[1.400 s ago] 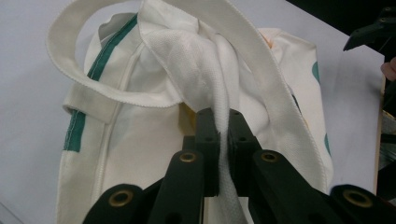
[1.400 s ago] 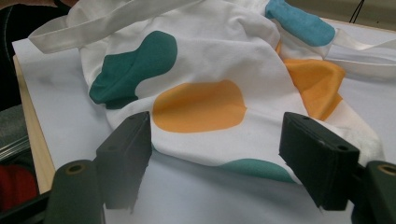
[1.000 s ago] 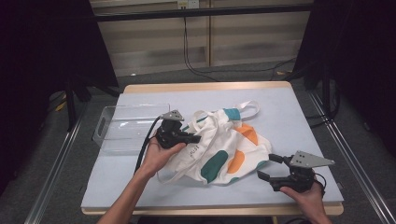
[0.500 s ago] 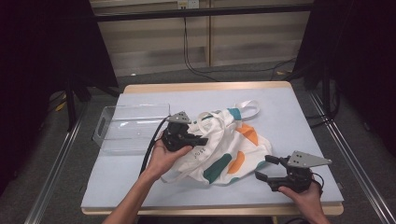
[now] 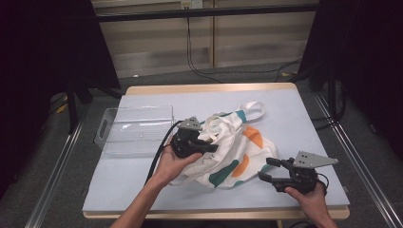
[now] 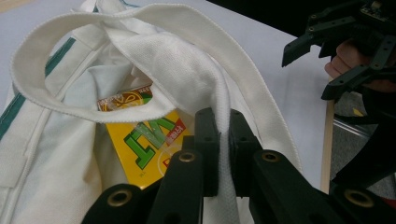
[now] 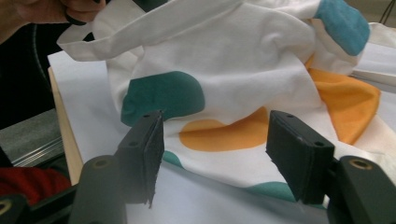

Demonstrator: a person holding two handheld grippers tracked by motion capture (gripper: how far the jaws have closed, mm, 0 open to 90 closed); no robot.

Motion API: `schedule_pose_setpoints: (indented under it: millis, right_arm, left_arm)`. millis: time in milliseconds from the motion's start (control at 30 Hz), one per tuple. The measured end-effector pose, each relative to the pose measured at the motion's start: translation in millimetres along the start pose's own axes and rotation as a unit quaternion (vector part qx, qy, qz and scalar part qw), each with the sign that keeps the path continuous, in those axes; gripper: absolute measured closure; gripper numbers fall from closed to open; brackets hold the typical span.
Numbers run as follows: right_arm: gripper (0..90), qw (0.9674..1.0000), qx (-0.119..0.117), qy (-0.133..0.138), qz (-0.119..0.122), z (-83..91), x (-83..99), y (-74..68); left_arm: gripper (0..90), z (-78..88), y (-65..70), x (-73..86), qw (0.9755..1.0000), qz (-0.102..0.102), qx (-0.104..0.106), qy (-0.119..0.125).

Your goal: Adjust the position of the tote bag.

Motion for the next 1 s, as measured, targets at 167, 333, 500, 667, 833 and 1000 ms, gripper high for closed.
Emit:
schedule_pose_setpoints:
  millis: [167,333,500,667,833,1000]
  right_arm:
    - [38.2,1.0000,-0.004,0.003,0.002,-0.1,-2.8,-0.1]
    - [38.1,0.9999,-0.007,0.009,0.005,-0.2,-9.6,0.8]
    - [36.1,0.9998,-0.013,0.004,0.016,-3.5,-19.2,-0.1]
    - [31.1,0.9996,-0.024,0.011,0.011,-7.5,-31.6,3.0]
    - [29.0,0.9994,-0.025,0.003,0.026,-15.0,-42.9,6.1]
    - [27.3,0.9992,-0.034,-0.013,0.016,-22.2,-44.8,13.6]
  left_arm:
    - [85.4,-1.8,4.9,-0.5,1.0000,-0.006,0.000,-0.007]
    - [85.2,-2.2,6.1,-0.3,0.9999,-0.010,0.001,-0.013]
    - [85.2,-3.6,10.0,1.0,0.9998,-0.013,0.002,-0.017]
    - [85.1,-8.5,16.2,4.4,0.9993,-0.026,0.007,-0.026]
    - [85.1,-13.5,18.0,5.8,0.9992,-0.023,0.022,-0.023]
    - [84.4,-23.5,21.0,8.0,0.9987,-0.022,0.035,-0.029]
Point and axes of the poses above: each handheld gripper's, and its own axes: z roughly backward along the jaws, x roughly out of its underside, y roughly to its right, the point moved 3 cm from there along -z, roughly forward along the jaws, and after that the axes turned 9 degrees about z, right-handed, at the moved point
